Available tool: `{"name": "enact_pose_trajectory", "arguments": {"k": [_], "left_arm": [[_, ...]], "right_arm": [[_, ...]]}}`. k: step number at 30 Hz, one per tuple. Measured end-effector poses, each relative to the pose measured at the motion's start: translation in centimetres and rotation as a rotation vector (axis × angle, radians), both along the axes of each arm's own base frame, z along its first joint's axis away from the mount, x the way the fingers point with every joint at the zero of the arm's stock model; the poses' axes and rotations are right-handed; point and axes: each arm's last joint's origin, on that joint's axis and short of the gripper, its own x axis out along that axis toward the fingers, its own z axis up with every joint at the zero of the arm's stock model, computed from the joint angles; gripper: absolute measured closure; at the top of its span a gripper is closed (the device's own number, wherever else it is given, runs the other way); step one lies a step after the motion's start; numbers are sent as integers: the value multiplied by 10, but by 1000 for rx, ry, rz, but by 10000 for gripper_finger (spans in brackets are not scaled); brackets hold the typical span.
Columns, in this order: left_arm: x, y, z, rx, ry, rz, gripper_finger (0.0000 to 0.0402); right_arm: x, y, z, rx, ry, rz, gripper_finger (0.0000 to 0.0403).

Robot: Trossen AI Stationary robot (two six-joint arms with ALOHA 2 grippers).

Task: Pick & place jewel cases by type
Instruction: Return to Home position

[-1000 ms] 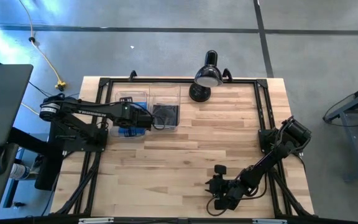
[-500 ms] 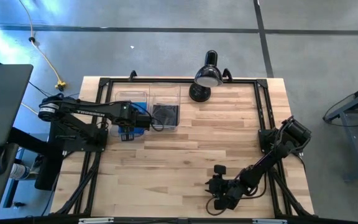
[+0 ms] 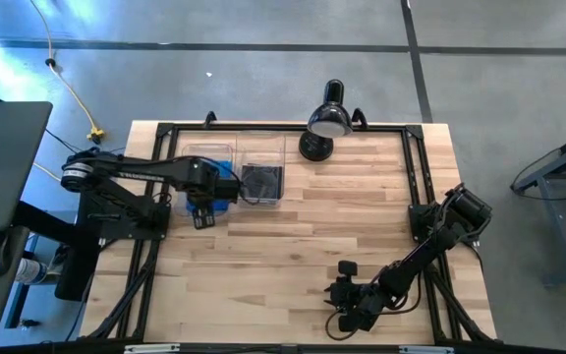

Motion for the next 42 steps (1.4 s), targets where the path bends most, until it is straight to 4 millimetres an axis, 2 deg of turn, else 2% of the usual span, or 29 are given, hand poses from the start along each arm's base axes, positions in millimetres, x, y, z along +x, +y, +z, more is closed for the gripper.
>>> {"name": "enact_pose_trajectory", "arguments": {"k": [4,9,12,16,19,23,27,30,33,36,39,42], "left_arm": [[9,-4,26,-128,-129,103,197],[26,-14,70,-229,-420,154,198],[36,-27,94,-188,-614,100,198],[43,-54,115,-79,-831,-63,198],[44,-70,126,-42,-949,-174,198],[45,-75,134,-30,-1033,-233,204],[50,-71,148,-22,-1165,-307,231],[50,-64,157,-9,-1237,-354,260],[39,-59,167,26,-1282,-366,290],[17,-54,184,75,-1349,-355,316],[-10,-48,197,72,-1404,-342,338],[-38,-46,204,74,-1429,-316,354]], "right_arm": [[0,0,0,0,0,0,275],[0,-1,0,-17,-18,-14,275],[2,-1,2,-22,-34,-8,275],[8,-5,9,-17,-53,11,276],[17,-16,29,45,-77,35,292],[36,-42,68,176,-154,166,338],[60,-86,111,272,-374,337,391],[64,-122,145,270,-535,392,394],[50,-152,182,214,-677,364,389],[23,-173,218,137,-793,332,399],[-11,-182,247,53,-897,302,398],[-44,-186,265,-31,-932,249,400]]}}
